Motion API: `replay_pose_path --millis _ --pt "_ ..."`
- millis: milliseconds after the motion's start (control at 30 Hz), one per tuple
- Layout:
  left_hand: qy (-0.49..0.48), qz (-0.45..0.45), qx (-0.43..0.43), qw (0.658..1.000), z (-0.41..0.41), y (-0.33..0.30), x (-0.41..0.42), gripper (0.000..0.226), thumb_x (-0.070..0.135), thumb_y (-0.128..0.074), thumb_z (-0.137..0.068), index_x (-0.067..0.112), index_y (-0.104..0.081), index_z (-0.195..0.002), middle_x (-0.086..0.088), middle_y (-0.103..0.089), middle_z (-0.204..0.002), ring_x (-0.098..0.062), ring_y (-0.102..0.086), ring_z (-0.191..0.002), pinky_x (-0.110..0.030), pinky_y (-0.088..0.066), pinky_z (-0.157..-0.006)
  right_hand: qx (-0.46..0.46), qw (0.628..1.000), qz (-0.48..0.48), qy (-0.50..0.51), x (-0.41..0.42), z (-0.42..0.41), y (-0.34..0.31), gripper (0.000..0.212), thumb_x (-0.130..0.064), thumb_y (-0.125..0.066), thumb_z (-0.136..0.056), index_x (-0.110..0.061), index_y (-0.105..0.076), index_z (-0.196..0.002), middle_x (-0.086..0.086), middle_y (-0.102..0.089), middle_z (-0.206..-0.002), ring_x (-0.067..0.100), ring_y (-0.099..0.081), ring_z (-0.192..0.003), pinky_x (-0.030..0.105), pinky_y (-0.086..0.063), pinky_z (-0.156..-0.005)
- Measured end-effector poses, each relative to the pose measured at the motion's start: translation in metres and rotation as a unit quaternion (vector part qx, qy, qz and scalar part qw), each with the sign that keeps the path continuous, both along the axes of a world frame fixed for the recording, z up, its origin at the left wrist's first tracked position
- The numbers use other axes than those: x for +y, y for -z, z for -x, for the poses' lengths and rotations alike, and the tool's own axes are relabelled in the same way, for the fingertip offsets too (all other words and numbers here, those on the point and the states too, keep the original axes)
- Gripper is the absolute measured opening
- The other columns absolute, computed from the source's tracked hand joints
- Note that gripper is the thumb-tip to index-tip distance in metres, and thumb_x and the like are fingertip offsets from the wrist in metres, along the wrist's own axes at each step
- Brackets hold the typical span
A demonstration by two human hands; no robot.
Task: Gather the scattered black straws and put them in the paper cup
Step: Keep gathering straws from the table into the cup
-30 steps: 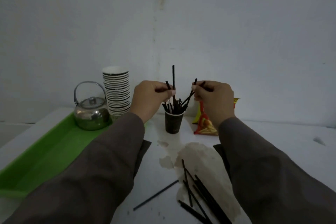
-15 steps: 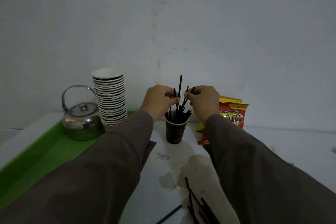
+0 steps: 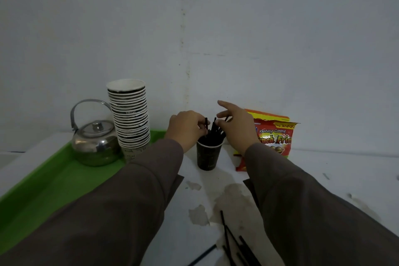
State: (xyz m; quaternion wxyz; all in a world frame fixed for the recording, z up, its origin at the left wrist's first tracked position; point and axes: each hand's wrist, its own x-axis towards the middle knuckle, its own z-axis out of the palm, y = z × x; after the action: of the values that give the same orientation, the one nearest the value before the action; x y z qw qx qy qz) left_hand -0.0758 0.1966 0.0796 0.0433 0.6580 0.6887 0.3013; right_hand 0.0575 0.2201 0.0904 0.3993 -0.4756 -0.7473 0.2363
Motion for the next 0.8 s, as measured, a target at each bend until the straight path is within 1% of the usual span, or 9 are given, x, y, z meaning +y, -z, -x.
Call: replay_pose_path --millis 100,200,267,333,467,567,633,700,800 --pt "0.001 -0.002 0.009 1.0 0.0 0.0 0.001 0.013 0.02 -0.065 -0.08 0.02 -0.072 -0.091 0.001 -0.072 -0.103 -0.025 -0.062 -0.092 -0.042 -0.045 -0.089 -0.035 0.999 -0.003 -0.014 0.0 0.001 -0.004 0.042 -0.005 -0.052 -0.09 -0.02 -0.05 -0.13 0.004 -0.061 -0.125 0.014 -0.056 -0.105 0.014 -0.04 -0.087" --pt "0.016 -0.022 -0.004 1.0 -0.002 -0.002 -0.001 0.024 0.013 -0.064 -0.08 0.017 -0.07 -0.103 -0.001 -0.074 -0.095 -0.023 -0.063 -0.091 -0.04 -0.047 -0.087 -0.101 0.994 0.001 -0.029 0.003 0.004 -0.001 0.034 -0.005 -0.044 -0.093 -0.014 -0.056 -0.124 0.008 -0.06 -0.127 0.022 -0.054 -0.117 0.03 -0.041 -0.101" --pt "0.027 -0.033 -0.005 0.999 -0.002 -0.002 -0.004 0.032 0.008 -0.061 -0.081 0.016 -0.066 -0.112 -0.003 -0.073 -0.092 -0.024 -0.062 -0.09 -0.039 -0.049 -0.086 -0.145 0.988 0.013 -0.043 0.004 0.004 0.002 0.035 -0.008 -0.04 -0.095 -0.014 -0.052 -0.128 0.01 -0.06 -0.128 0.024 -0.054 -0.116 0.033 -0.042 -0.1" --pt "0.025 -0.036 0.047 0.998 -0.001 -0.002 -0.004 0.034 0.011 -0.058 -0.085 0.017 -0.061 -0.119 -0.007 -0.068 -0.104 -0.027 -0.059 -0.098 -0.04 -0.047 -0.088 -0.16 0.985 0.025 -0.056 0.003 0.002 0.002 0.038 -0.011 -0.038 -0.097 -0.016 -0.046 -0.133 0.009 -0.058 -0.131 0.024 -0.052 -0.12 0.033 -0.04 -0.102" --pt "0.02 -0.004 0.173 0.985 0.004 -0.006 -0.005 0.04 0.01 -0.046 -0.092 0.017 -0.046 -0.132 -0.013 -0.052 -0.129 -0.031 -0.046 -0.117 -0.042 -0.041 -0.095 -0.09 0.993 0.017 -0.074 -0.006 -0.005 -0.009 0.041 -0.012 -0.034 -0.098 -0.02 -0.037 -0.138 0.004 -0.056 -0.133 0.021 -0.052 -0.121 0.026 -0.039 -0.096" --pt "0.012 0.045 0.256 0.965 0.004 -0.013 -0.012 0.052 0.001 -0.044 -0.088 0.016 -0.037 -0.138 -0.011 -0.034 -0.146 -0.032 -0.034 -0.128 -0.041 -0.033 -0.102 -0.014 0.997 -0.008 -0.074 -0.018 -0.014 -0.02 0.041 -0.011 -0.033 -0.098 -0.022 -0.039 -0.137 0.002 -0.056 -0.133 0.017 -0.06 -0.102 0.028 -0.048 -0.084" --pt "-0.002 0.043 0.287 0.957 0.004 -0.019 -0.024 0.058 0.0 -0.046 -0.086 0.013 -0.031 -0.14 -0.011 -0.02 -0.153 -0.032 -0.026 -0.133 -0.041 -0.028 -0.106 0.025 0.997 -0.029 -0.071 -0.03 -0.022 -0.022 0.041 -0.01 -0.033 -0.098 -0.023 -0.042 -0.135 0.001 -0.058 -0.129 0.007 -0.057 -0.083 0.023 -0.048 -0.077" --pt "0.001 0.023 0.267 0.963 0.003 -0.019 -0.04 0.064 -0.003 -0.047 -0.084 0.013 -0.025 -0.143 -0.01 -0.013 -0.155 -0.032 -0.023 -0.135 -0.04 -0.026 -0.108 0.051 0.996 -0.041 -0.056 -0.045 -0.034 -0.017 0.039 -0.009 -0.033 -0.097 -0.022 -0.047 -0.132 -0.001 -0.06 -0.123 0.006 -0.053 -0.083 0.019 -0.045 -0.079" --pt "0.021 -0.04 0.162 0.986 -0.001 -0.007 -0.074 0.066 -0.01 -0.044 -0.082 0.018 -0.032 -0.141 -0.007 -0.024 -0.152 -0.029 -0.031 -0.13 -0.037 -0.028 -0.106 0.065 0.997 -0.033 -0.035 -0.076 -0.053 0.0 0.036 -0.005 -0.039 -0.093 -0.02 -0.056 -0.121 -0.006 -0.062 -0.111 0.008 -0.056 -0.091 0.017 -0.045 -0.077"
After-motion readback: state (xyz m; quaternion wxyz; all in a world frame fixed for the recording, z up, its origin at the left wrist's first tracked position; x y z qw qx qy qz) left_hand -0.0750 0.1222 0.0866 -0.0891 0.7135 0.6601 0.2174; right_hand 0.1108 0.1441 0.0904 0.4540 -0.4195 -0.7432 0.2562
